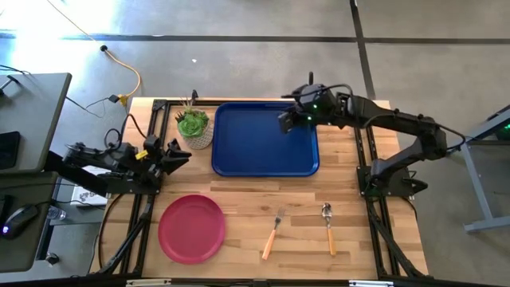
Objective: Pick and place plate/cup/fork/spoon on tray
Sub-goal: Put the pink plate on the blue serving tray to the bottom left of the green cup
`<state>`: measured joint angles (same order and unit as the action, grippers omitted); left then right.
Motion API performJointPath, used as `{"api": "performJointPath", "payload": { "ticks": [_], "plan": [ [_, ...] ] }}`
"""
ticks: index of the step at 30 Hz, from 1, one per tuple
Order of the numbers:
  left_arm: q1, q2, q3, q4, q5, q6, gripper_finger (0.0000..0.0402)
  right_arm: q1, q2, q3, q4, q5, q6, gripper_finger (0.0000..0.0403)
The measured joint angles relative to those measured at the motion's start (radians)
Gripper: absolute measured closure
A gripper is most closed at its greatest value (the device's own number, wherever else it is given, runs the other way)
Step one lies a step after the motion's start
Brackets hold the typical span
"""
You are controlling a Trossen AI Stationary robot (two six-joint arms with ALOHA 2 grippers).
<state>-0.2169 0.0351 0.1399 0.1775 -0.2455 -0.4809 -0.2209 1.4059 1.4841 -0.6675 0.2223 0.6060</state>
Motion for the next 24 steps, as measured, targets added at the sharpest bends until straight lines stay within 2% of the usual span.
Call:
{"api": "performJointPath", "payload": {
  "ticks": [13,20,24],
  "plan": [
    [0.0,0.239,0.328,-0.449,0.026,0.171,0.0288,0.074,-0.007,0.0,0.117,0.022,-0.004,0.0279],
    [0.0,0.397,0.444,-0.608,0.027,0.32,0.0288,0.072,-0.02,0.0,0.117,0.026,-0.021,0.0279],
    [0.0,0.473,0.474,-0.633,0.027,0.377,0.0288,0.072,-0.026,0.0,0.118,0.055,-0.023,0.0279]
  ]
}}
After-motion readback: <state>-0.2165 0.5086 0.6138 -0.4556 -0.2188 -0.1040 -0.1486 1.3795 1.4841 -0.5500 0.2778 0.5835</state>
